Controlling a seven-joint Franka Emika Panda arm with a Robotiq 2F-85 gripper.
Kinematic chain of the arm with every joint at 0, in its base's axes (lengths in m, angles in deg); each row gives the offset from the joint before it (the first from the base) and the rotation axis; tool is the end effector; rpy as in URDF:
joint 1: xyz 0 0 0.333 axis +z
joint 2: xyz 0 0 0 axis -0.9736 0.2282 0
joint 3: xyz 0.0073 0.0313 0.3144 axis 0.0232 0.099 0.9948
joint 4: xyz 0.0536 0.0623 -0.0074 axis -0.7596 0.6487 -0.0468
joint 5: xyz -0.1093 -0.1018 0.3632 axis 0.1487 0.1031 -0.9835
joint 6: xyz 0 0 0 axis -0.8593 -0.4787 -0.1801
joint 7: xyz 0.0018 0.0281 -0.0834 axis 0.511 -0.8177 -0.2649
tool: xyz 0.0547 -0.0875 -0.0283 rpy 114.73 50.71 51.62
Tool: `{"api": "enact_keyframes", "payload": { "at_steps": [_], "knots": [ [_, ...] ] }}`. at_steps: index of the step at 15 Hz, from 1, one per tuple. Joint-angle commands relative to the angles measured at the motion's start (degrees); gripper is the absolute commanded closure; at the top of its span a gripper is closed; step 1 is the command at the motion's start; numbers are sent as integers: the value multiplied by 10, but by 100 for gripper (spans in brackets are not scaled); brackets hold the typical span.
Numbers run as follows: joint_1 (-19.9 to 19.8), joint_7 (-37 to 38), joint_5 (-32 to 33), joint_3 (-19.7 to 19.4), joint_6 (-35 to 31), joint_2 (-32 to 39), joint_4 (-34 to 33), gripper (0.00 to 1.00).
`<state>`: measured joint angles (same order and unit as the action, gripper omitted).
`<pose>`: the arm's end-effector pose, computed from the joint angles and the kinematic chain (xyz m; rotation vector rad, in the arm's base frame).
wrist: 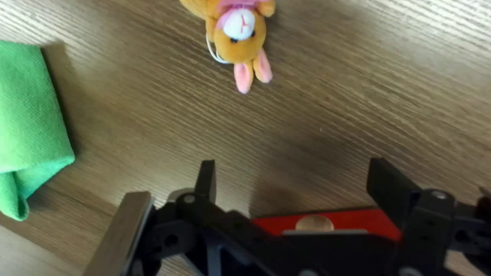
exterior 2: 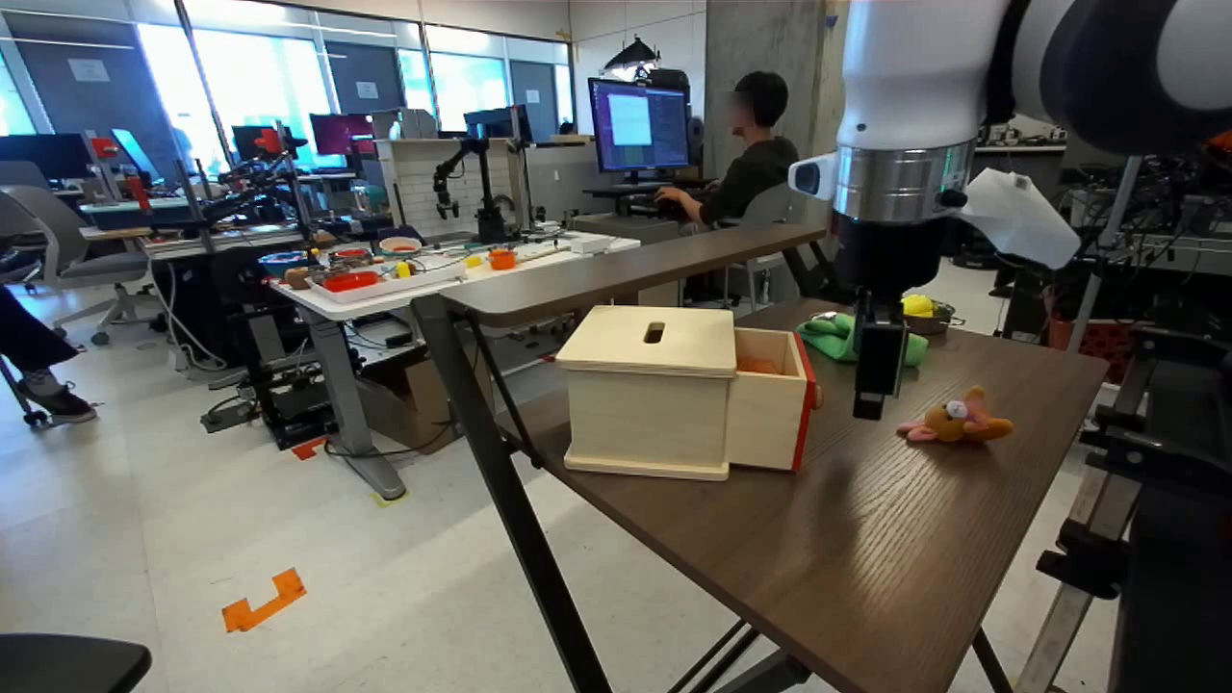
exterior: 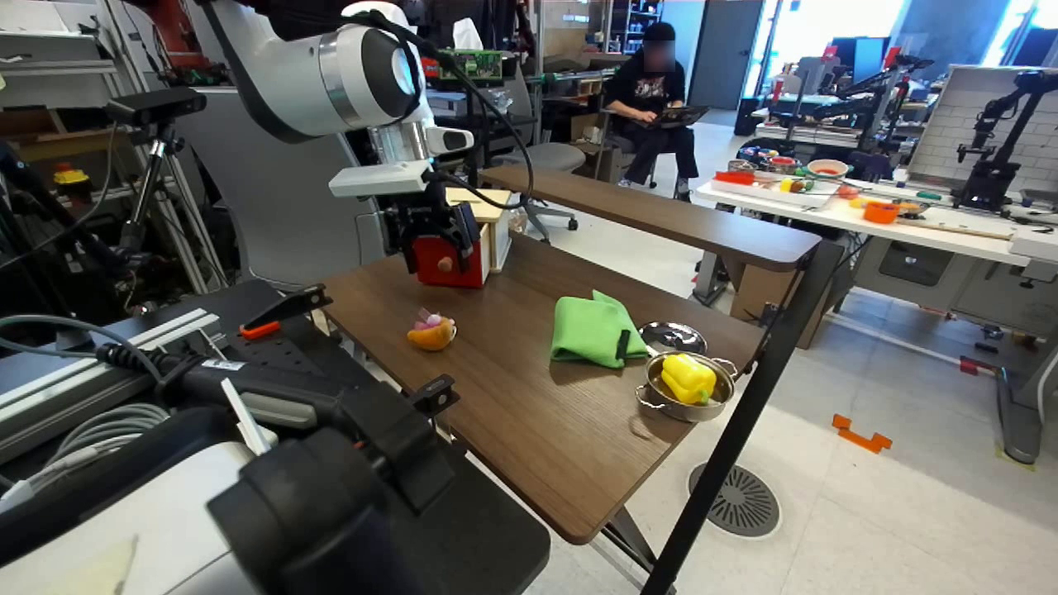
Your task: Close the open drawer
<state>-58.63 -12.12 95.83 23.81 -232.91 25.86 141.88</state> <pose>0.5162 0.1507 0.1225 2.8641 0.6577 0.0468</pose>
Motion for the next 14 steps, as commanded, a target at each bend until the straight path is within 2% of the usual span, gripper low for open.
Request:
{"api": "enact_keyframes", "payload": {
  "at_steps": [1, 6, 14],
  "knots": [
    [37, 11, 21, -29, -39, 15, -16, 0],
    [31, -4, -10, -29, -83, 25, -21, 0],
    [14, -31, -43, -22, -99, 42, -38, 0]
  ]
}}
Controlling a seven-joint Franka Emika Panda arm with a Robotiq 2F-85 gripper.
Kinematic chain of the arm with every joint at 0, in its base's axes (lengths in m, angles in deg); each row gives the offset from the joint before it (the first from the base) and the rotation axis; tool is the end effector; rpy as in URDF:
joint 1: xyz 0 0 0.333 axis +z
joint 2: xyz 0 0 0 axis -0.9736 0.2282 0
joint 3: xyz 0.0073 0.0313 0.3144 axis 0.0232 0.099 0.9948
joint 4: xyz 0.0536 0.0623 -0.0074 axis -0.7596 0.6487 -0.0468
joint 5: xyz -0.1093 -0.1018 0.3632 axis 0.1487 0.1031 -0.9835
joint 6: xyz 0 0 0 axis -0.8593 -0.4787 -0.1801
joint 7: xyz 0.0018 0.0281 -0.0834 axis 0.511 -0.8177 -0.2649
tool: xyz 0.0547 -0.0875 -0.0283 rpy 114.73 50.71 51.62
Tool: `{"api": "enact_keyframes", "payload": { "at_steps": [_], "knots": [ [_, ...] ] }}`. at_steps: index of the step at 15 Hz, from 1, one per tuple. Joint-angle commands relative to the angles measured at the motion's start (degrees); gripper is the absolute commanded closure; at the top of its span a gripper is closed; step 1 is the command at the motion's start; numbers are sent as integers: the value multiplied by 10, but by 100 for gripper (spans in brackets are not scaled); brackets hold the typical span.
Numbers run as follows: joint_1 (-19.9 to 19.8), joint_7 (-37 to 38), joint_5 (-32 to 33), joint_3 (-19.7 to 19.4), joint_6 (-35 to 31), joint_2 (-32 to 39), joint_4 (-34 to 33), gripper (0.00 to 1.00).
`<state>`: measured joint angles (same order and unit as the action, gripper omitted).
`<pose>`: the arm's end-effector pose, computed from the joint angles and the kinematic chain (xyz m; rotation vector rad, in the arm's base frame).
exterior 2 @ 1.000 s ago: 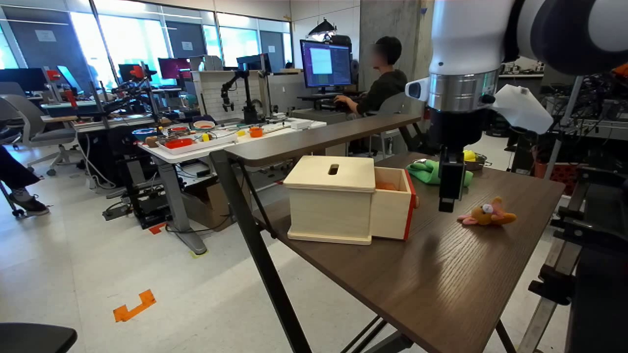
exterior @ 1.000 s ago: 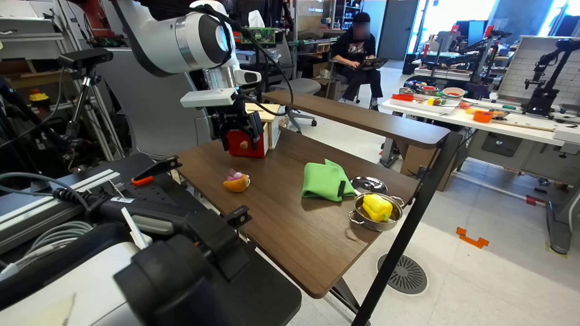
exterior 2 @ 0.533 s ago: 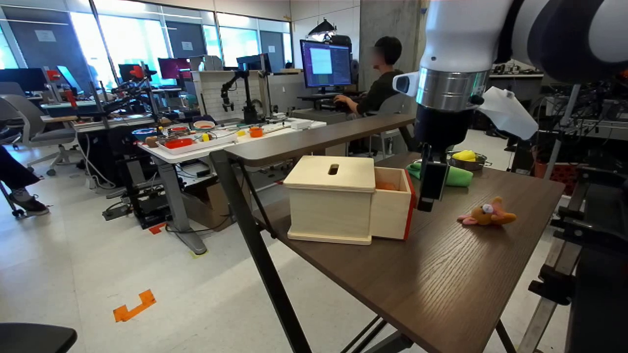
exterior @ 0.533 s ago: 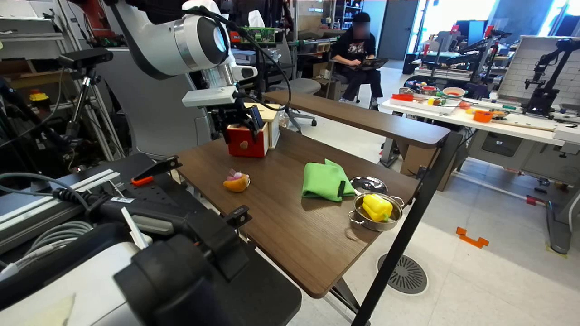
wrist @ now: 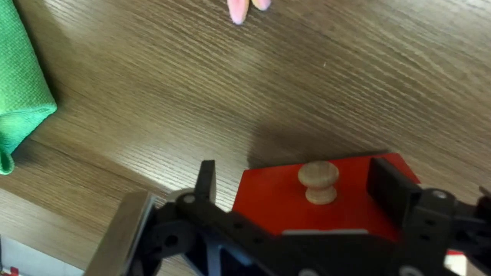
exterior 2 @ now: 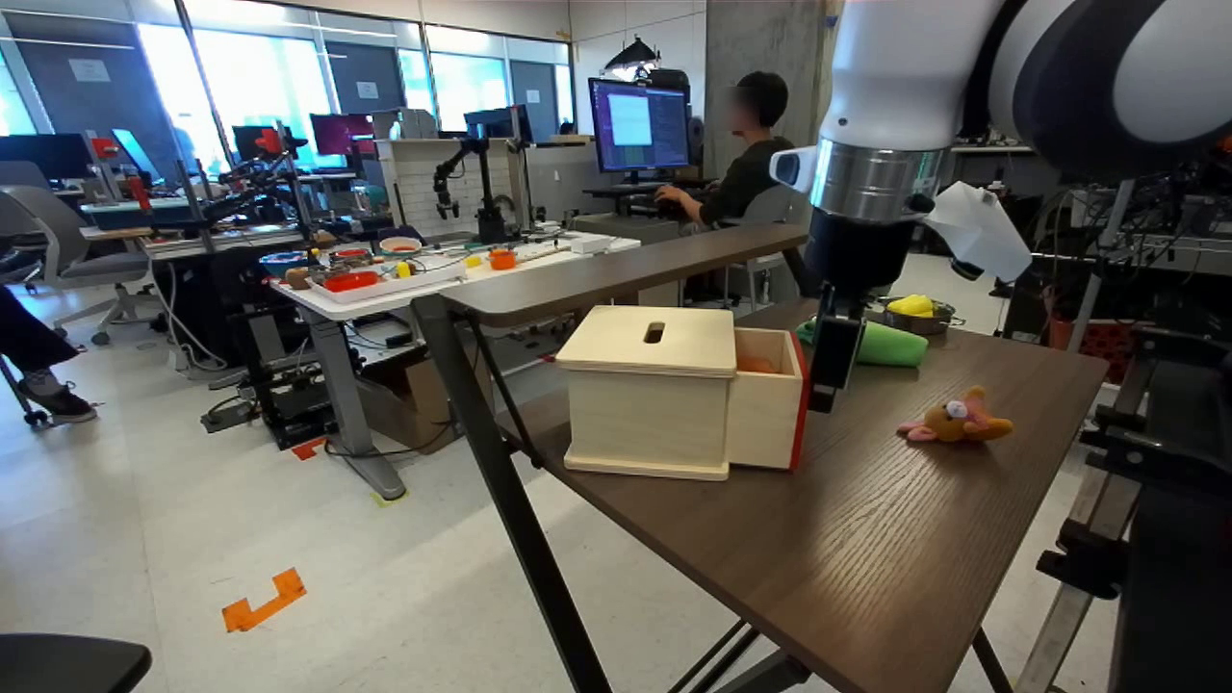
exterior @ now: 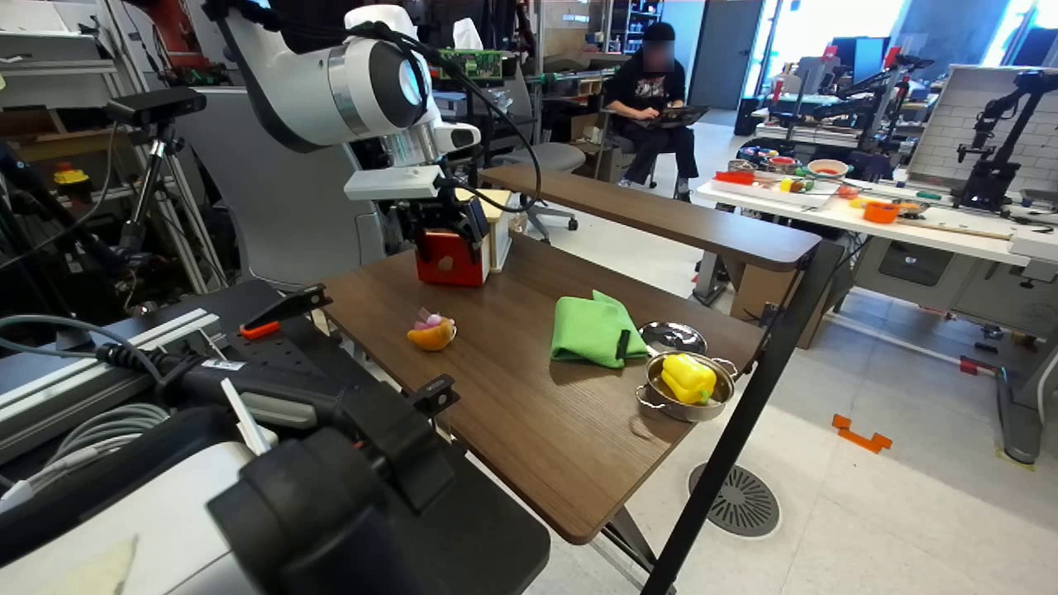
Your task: Close the open drawer
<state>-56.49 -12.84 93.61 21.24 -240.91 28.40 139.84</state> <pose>0.5350 0.1569 0.1223 2.9037 0.6561 0.2207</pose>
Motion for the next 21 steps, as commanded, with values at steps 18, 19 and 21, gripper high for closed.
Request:
{"api": "enact_keyframes", "payload": {
  "at_steps": [18, 19, 21],
  "knots": [
    [11, -43, -29, -16, -14, 64, -110, 0],
    [11, -45, -29, -15, -15, 65, -112, 0],
    [13, -45, -29, -16, -15, 67, -119, 0]
  ]
}}
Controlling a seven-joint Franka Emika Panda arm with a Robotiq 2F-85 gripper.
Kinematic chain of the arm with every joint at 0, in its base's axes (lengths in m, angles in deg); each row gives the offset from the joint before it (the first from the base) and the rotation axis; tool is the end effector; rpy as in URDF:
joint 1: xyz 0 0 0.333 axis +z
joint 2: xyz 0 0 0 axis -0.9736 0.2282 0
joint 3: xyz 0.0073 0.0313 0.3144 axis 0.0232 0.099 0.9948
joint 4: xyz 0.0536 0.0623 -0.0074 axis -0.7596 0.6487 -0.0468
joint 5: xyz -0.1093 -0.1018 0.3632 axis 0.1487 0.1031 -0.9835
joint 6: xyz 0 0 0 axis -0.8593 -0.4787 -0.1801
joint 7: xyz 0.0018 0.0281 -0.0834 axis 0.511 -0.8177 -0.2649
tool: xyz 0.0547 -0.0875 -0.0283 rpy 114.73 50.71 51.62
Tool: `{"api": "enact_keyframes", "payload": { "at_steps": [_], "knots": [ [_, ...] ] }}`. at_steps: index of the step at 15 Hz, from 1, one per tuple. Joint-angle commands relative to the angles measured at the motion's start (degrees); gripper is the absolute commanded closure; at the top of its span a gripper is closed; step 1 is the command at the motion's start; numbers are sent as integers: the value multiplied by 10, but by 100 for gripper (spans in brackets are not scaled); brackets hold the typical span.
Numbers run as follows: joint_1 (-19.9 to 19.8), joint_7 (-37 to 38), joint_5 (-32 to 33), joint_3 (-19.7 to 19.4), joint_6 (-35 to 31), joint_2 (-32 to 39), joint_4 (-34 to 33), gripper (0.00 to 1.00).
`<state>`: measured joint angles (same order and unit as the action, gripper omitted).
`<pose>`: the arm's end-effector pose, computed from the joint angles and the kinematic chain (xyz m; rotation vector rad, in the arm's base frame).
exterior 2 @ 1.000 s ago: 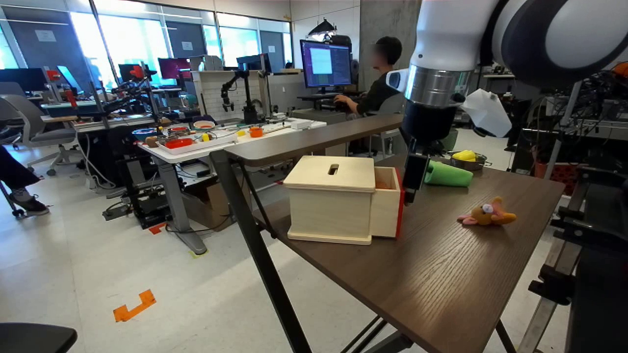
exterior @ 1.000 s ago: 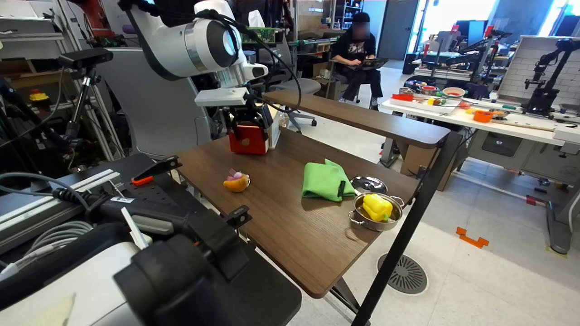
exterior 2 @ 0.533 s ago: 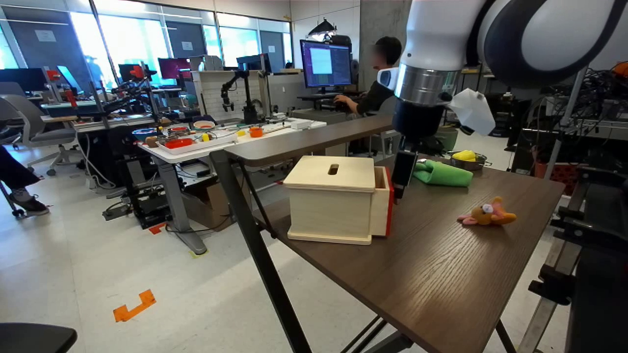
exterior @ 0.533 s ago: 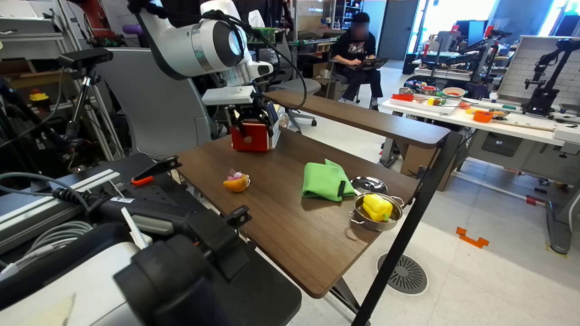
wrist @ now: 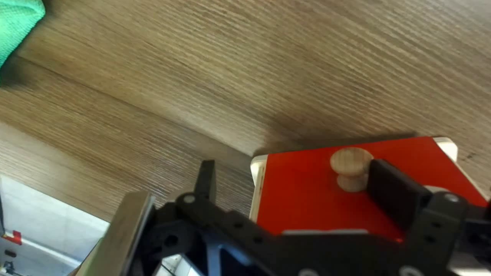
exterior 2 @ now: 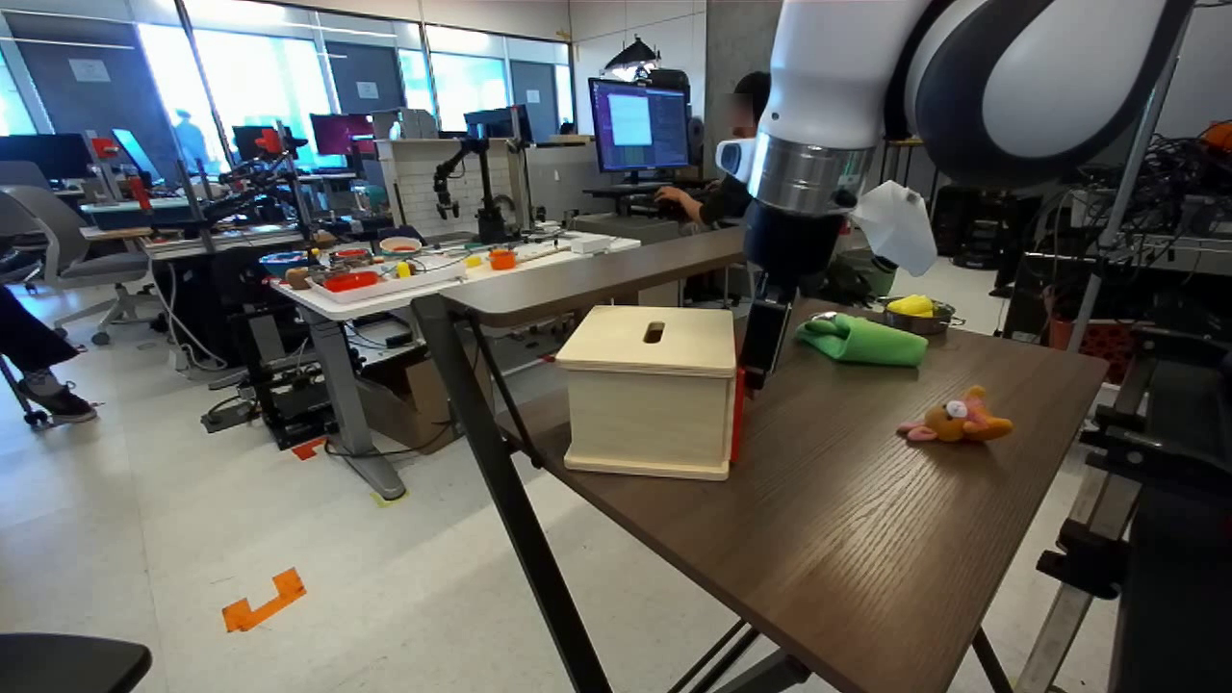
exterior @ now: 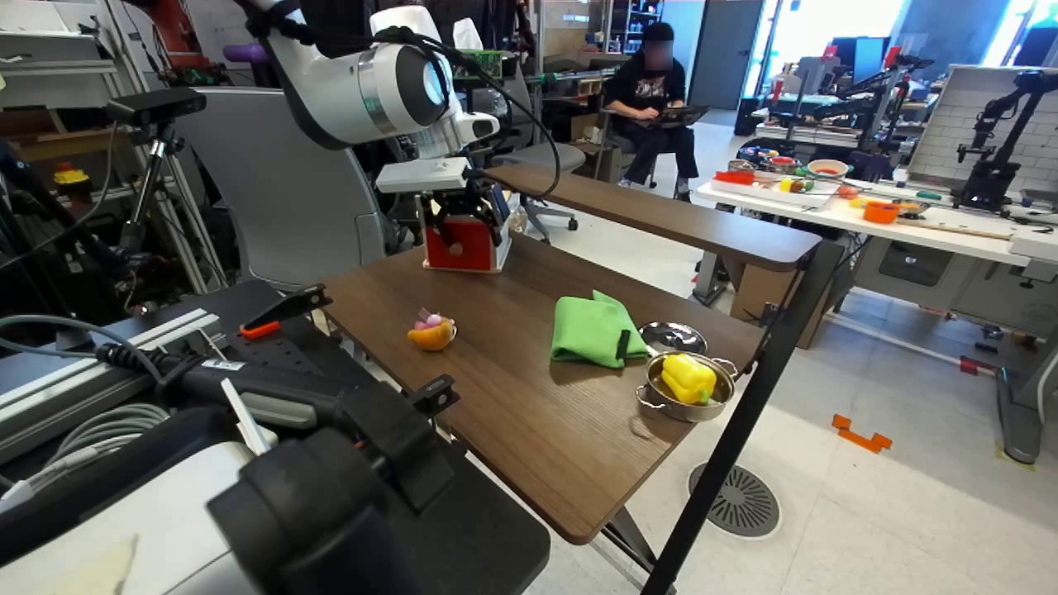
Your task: Close the open drawer
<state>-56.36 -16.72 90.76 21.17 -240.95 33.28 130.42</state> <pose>0.5843 0.1705 0.1274 2.8904 0.6935 0.3320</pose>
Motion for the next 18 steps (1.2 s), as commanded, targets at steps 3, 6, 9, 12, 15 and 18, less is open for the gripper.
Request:
{"api": "enact_keyframes", "payload": {
  "at_steps": [3, 6, 9, 12, 15, 18],
  "knots": [
    [15, -9, 1, -18, -15, 18, -29, 0],
    [18, -10, 3, -22, -16, 18, -29, 0],
    [18, -12, 2, -21, -13, 15, -25, 0],
    [-1, -36, -8, 1, 14, 1, -10, 0],
    [-14, -57, -17, 17, 56, -17, 0, 0],
    [-16, -56, -14, 22, 111, -51, 14, 0]
  ]
}}
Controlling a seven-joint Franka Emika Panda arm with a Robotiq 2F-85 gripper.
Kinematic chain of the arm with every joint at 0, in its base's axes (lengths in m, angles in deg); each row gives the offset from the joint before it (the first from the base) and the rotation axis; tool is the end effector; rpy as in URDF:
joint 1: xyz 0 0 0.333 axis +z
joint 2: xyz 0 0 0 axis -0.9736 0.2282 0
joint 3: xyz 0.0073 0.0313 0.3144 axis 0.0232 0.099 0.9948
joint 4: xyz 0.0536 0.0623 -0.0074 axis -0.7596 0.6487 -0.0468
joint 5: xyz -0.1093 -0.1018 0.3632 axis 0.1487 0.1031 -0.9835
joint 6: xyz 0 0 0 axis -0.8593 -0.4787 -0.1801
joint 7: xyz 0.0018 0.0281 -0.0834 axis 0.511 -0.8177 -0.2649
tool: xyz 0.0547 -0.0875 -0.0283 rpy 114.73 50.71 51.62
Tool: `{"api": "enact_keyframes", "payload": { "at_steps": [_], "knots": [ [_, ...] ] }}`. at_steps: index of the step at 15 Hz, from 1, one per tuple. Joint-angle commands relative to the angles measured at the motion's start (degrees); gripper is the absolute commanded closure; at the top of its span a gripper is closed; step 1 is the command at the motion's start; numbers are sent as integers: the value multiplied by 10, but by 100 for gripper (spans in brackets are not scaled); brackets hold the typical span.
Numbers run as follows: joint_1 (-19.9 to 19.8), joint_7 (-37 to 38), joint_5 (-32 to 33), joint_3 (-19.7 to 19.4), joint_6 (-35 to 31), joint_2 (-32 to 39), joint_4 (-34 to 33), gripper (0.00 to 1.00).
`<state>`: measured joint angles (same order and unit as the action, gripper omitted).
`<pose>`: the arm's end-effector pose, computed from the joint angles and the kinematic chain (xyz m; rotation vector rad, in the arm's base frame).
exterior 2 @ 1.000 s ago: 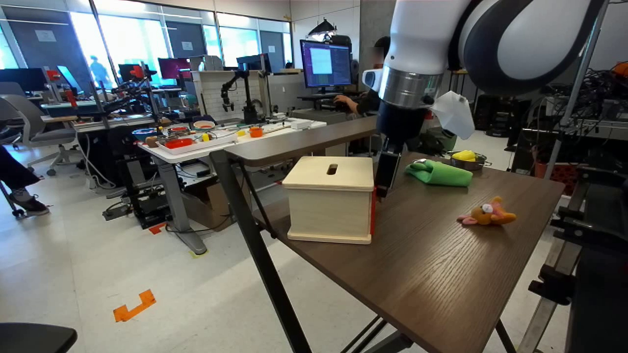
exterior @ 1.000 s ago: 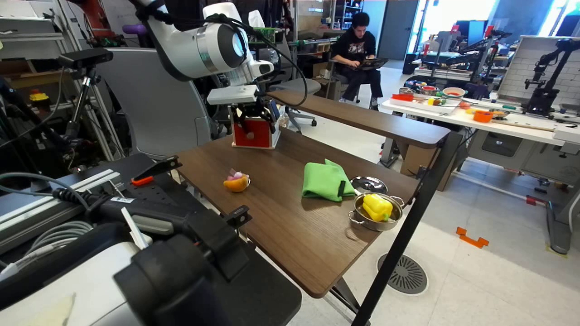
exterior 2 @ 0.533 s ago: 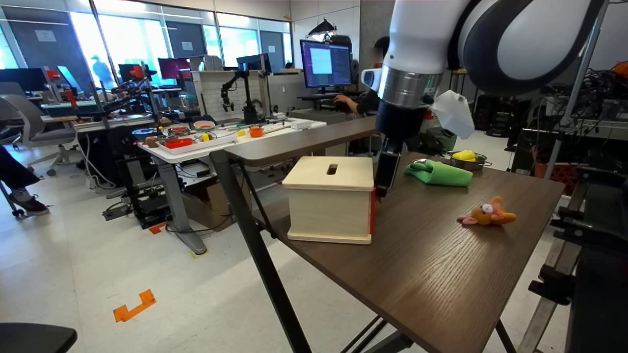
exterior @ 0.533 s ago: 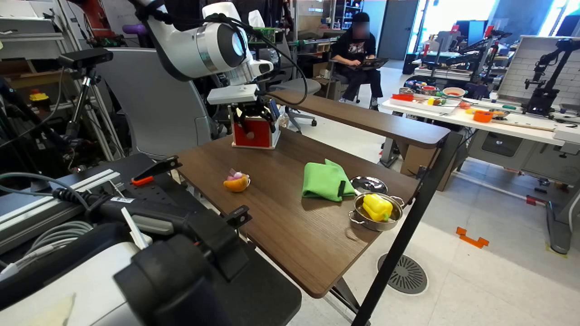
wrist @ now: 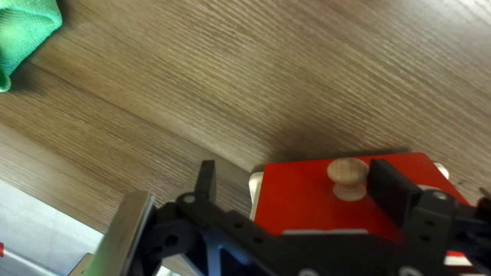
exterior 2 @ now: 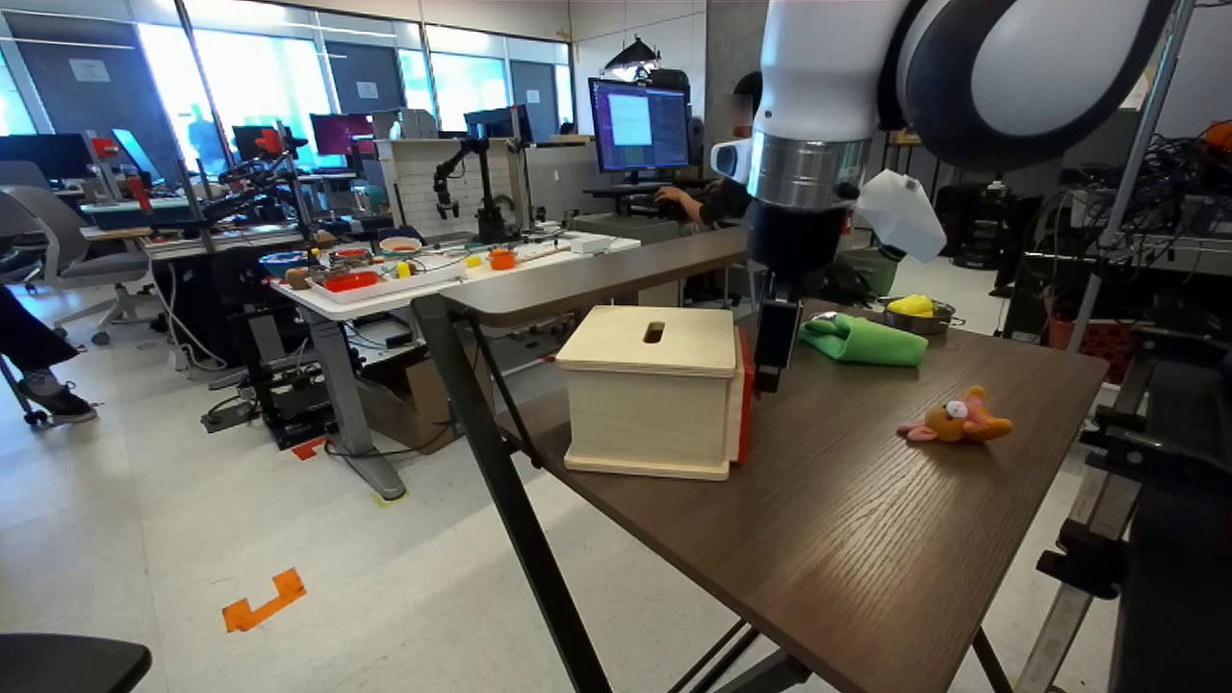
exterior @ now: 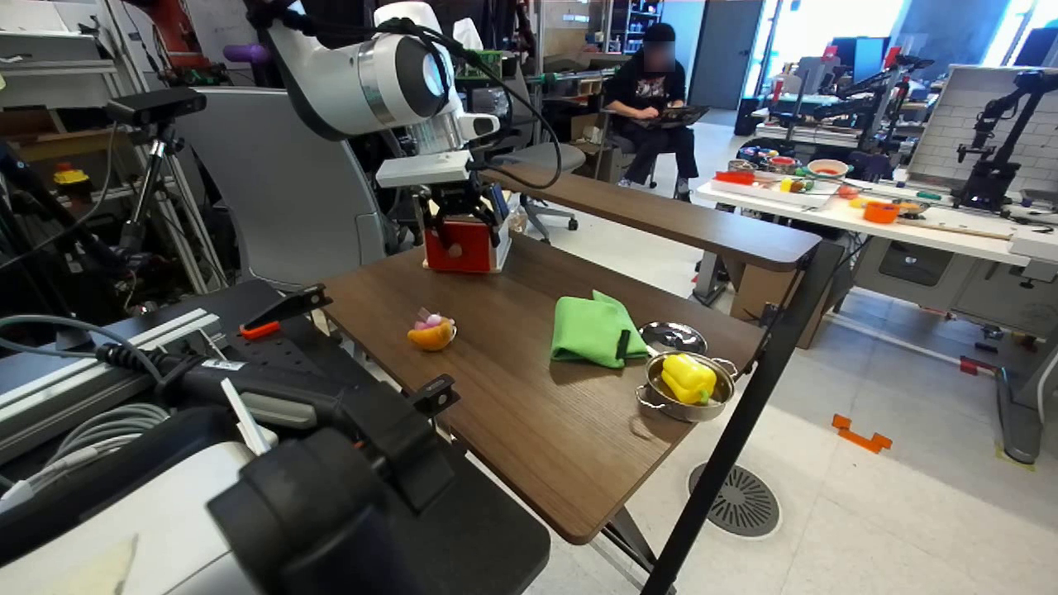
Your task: Close the open drawer
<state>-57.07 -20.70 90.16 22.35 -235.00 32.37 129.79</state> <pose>0.5834 0.1696 0.1304 2.8585 0.7605 0.2159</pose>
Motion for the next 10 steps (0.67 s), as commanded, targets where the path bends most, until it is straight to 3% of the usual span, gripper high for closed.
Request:
{"api": "enact_keyframes", "payload": {
  "at_steps": [1, 7, 10],
  "knots": [
    [-11, -13, -5, 10, 61, -53, 24, 0],
    [-10, 2, 14, 12, 84, -119, 53, 0],
    [-14, 5, 13, 15, 75, -97, 31, 0]
  ]
}}
